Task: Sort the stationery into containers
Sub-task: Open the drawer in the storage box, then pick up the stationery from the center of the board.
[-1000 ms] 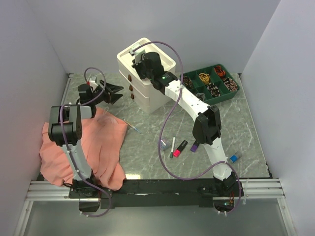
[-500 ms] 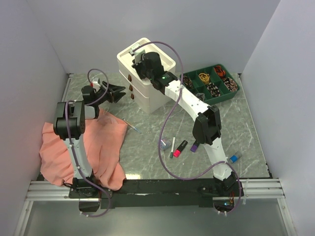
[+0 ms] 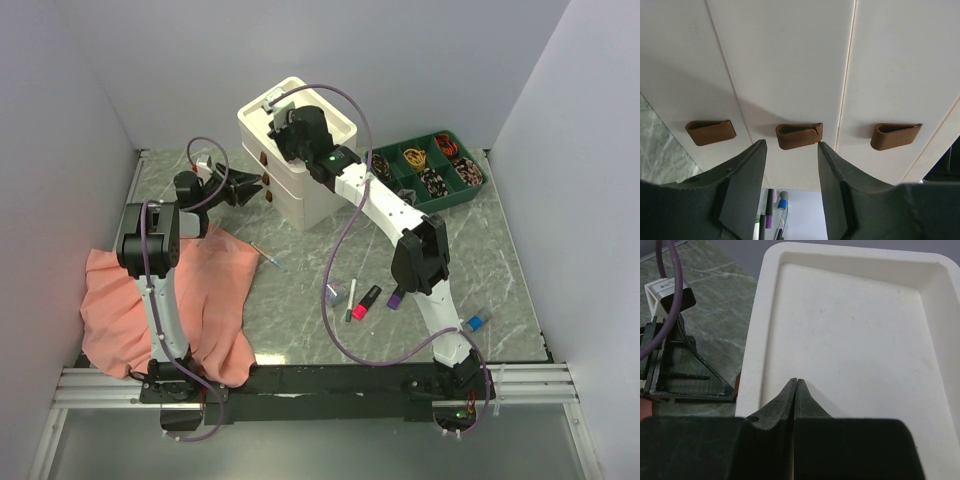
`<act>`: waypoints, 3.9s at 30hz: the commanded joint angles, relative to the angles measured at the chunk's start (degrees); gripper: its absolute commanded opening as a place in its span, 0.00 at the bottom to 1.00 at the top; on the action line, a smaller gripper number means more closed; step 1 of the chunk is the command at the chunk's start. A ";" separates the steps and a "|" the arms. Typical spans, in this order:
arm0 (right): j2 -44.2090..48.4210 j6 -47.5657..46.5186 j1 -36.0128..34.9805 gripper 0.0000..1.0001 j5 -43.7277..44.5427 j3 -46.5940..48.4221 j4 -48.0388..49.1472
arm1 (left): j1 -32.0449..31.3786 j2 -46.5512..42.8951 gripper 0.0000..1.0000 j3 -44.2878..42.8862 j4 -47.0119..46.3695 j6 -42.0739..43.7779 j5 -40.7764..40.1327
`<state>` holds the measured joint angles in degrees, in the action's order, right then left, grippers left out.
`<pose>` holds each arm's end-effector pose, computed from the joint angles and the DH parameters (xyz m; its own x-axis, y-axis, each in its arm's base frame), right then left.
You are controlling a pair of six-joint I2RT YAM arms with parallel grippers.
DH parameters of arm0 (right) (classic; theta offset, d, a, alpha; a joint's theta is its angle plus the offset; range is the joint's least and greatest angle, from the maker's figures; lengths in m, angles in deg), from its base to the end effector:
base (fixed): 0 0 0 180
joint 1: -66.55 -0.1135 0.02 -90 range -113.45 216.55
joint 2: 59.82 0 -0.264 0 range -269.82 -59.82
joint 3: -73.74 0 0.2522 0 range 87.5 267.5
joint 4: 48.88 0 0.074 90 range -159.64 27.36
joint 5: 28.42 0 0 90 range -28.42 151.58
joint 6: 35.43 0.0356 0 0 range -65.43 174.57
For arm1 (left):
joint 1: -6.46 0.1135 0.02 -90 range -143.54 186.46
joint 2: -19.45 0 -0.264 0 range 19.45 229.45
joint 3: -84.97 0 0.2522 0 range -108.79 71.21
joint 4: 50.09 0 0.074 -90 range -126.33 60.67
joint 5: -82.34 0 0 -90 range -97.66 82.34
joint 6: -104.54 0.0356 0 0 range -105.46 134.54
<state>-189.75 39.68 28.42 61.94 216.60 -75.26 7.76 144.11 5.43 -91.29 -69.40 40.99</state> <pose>0.4264 0.3344 0.3469 -0.0194 -0.3419 -0.9395 -0.6391 0.7269 -0.2513 0.4459 -0.0166 0.1453 -0.7369 -0.6739 -0.0543 0.0095 0.0700 -0.9975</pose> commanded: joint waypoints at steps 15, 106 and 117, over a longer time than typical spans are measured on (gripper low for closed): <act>0.47 -0.66 -0.37 0.00 -0.45 -1.22 -1.97 | -1.04 2.43 0.45 -3.13 -5.24 -4.03 0.66; 25.87 2.67 -10.56 0.86 -11.17 -44.63 -30.09 | 25.94 -50.92 0.78 23.76 40.72 28.75 8.84; 23.23 9.97 -10.56 0.88 -6.52 -47.89 -28.51 | 26.91 -56.54 0.79 28.25 38.79 25.94 8.75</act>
<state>-165.95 46.15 17.62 52.87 169.56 -105.23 34.17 89.93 32.52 -50.05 -42.78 48.55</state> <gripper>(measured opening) 0.874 0.788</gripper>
